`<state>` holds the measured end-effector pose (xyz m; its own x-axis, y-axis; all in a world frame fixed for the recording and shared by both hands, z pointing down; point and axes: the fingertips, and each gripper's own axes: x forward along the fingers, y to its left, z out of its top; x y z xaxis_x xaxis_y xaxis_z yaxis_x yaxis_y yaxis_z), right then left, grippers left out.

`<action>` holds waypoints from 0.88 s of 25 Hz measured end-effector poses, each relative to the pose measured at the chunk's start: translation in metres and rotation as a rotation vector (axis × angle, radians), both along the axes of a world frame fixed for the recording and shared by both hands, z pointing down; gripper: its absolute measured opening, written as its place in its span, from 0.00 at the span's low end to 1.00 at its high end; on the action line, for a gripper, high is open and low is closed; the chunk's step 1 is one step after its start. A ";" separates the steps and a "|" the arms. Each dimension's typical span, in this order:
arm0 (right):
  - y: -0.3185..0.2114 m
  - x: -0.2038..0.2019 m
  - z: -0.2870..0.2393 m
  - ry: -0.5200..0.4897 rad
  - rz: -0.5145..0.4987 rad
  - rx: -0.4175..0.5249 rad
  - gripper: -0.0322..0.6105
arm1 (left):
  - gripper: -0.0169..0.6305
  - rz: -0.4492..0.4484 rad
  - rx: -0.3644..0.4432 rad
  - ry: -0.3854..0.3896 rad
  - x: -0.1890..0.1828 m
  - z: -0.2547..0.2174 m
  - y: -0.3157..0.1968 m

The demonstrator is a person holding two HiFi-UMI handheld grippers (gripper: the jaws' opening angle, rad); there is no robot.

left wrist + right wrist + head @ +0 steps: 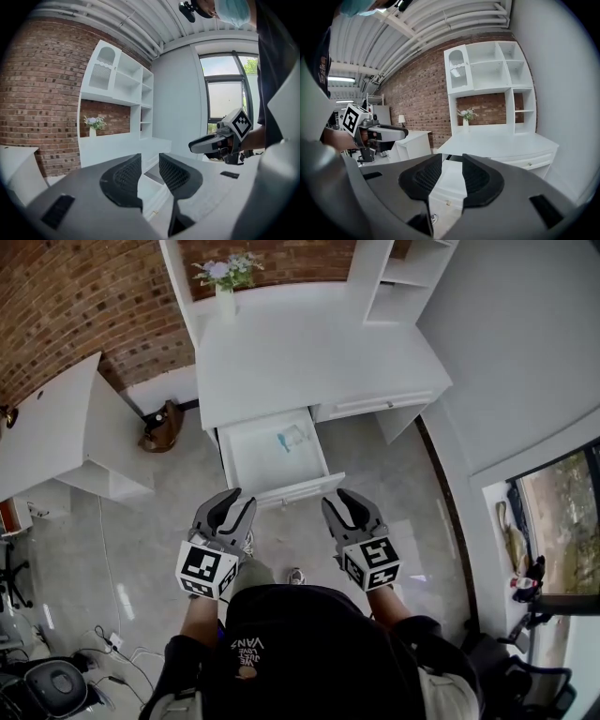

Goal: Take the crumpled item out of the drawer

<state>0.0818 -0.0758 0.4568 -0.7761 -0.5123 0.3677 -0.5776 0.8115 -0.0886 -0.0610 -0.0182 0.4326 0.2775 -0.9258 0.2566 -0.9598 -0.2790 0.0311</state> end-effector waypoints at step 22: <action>-0.135 -0.148 0.082 0.006 0.405 -0.193 0.23 | 0.18 0.344 -0.077 -0.032 -0.144 0.031 -0.132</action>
